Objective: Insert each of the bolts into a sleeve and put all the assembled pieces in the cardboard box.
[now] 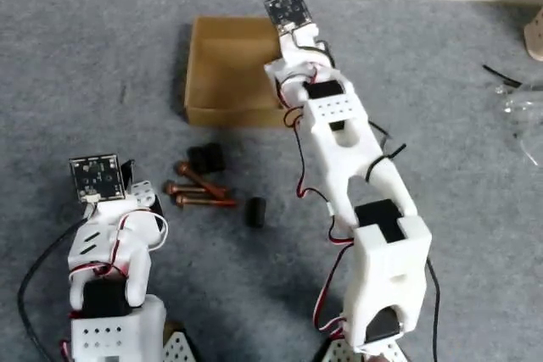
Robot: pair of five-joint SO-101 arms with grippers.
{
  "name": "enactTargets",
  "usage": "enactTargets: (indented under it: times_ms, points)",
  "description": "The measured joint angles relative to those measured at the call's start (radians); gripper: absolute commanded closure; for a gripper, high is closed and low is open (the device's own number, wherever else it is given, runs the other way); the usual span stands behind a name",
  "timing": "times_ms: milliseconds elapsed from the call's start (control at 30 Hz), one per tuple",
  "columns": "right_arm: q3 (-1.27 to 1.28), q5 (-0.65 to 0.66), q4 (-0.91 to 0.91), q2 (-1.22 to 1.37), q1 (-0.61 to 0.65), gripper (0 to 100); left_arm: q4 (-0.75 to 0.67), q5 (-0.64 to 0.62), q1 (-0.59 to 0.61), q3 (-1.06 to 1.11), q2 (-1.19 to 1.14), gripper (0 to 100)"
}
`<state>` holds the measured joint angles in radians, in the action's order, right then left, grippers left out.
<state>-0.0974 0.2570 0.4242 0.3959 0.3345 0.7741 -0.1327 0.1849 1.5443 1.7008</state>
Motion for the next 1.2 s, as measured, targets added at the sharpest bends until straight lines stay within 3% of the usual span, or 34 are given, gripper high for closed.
enactTargets:
  times_ms: [300,567,833,1200]
  points:
    - [0.000,0.000,0.087,-0.018,-0.041,70.9,0.000,0.000,0.000,0.000,0.000,99]
    - [0.043,0.000,0.324,-0.362,-0.048,70.9,0.000,0.000,0.000,0.000,0.000,99]
    - [0.342,-0.048,0.468,-0.764,0.133,70.9,0.000,0.000,0.000,0.000,0.000,99]
    - [0.833,-0.078,0.471,-1.089,0.296,70.9,0.000,0.000,0.000,0.000,0.000,99]
